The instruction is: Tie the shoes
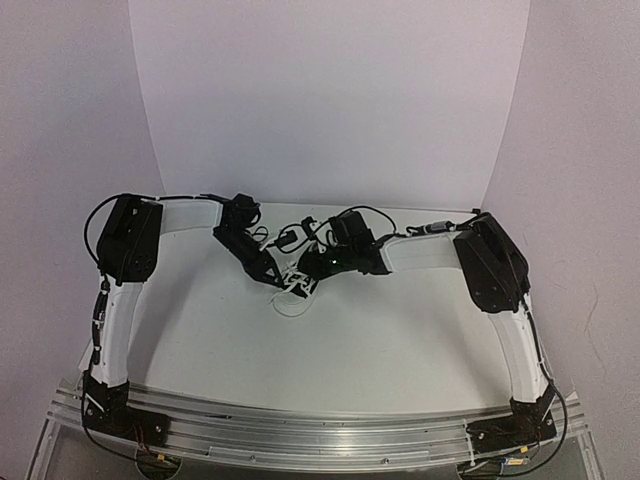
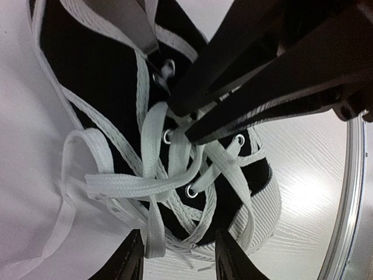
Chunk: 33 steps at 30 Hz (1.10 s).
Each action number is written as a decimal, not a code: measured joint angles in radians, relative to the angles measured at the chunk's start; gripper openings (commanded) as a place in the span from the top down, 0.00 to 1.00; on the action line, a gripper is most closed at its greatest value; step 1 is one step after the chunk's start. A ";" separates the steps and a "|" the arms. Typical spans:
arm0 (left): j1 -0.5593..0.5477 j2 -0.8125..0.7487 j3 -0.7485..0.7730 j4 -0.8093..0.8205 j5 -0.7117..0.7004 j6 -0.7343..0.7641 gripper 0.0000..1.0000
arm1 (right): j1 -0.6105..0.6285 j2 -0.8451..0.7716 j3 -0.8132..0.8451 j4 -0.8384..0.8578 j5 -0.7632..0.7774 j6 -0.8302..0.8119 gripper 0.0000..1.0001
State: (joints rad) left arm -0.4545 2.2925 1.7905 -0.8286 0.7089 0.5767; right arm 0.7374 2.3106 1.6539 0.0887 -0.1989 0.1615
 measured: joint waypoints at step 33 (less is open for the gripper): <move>0.010 0.002 -0.031 0.088 0.041 -0.058 1.00 | 0.027 0.067 0.122 -0.142 0.054 -0.127 1.00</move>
State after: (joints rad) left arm -0.4450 2.2940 1.7592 -0.7409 0.7495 0.5183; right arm 0.7647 2.3777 1.7760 -0.0536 -0.1452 0.0346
